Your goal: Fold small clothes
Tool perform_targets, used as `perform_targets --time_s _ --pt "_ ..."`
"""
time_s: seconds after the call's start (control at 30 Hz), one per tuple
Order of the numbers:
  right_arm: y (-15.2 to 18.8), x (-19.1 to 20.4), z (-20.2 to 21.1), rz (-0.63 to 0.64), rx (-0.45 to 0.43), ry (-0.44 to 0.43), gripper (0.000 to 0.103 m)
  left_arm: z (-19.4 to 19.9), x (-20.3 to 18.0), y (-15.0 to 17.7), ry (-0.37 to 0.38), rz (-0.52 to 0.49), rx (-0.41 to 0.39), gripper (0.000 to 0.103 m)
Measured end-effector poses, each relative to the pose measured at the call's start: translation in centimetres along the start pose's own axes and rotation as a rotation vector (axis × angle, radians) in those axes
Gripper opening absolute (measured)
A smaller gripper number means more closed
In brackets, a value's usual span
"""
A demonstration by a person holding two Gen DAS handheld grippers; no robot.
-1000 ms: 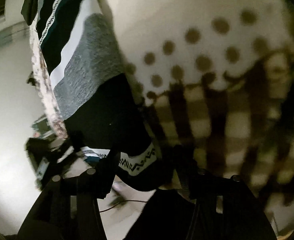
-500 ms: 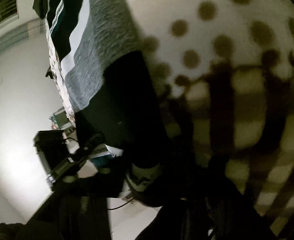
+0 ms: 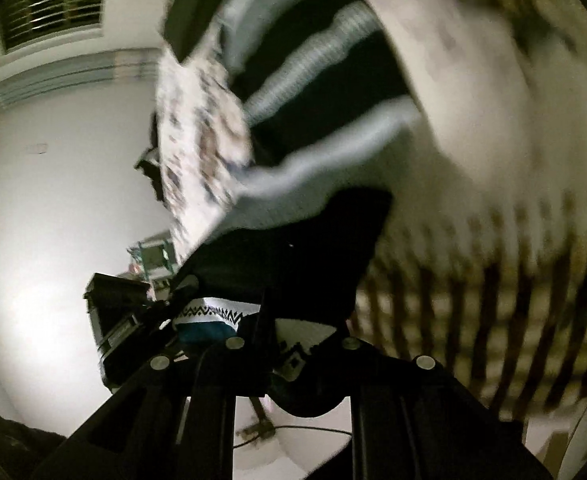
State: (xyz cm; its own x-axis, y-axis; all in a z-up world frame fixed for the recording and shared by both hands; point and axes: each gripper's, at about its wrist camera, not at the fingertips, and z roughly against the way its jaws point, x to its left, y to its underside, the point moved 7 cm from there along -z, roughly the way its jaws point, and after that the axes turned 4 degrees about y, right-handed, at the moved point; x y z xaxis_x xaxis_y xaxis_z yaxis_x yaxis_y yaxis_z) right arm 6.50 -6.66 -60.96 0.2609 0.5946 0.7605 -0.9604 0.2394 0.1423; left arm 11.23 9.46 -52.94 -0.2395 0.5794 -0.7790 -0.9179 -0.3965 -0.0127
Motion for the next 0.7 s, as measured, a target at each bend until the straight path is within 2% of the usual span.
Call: perform_targets --time_s 0.1,0.17,0.27,0.43,0.57,0.7 --pt "-5.0 3.2 1.8 0.049 -0.057 -0.007 0.015 -1.5 -3.0 -5.7 0.055 -0.003 -0.048 0.012" --pt "-10.1 5.0 2.7 0.088 -0.114 0.006 0.015 -2.8 -4.3 -9.5 0.081 -0.008 -0.070 0.012" --pt "-16.0 6.5 3.0 0.117 -0.176 0.031 0.015 -5.3 -5.4 -15.1 0.086 -0.007 -0.091 0.012" --pt "-27.6 8.1 1.1 0.099 -0.248 0.100 0.015 -9.7 -6.1 -23.4 0.072 0.006 -0.085 0.013" --pt "-34.9 8.0 -0.5 0.055 -0.273 0.137 0.015 -13.5 -6.1 -29.5 0.046 0.022 -0.059 0.013" --pt "-39.9 7.3 -1.8 -0.001 -0.269 0.151 0.019 -16.9 -4.4 -33.6 0.040 0.082 -0.002 0.019"
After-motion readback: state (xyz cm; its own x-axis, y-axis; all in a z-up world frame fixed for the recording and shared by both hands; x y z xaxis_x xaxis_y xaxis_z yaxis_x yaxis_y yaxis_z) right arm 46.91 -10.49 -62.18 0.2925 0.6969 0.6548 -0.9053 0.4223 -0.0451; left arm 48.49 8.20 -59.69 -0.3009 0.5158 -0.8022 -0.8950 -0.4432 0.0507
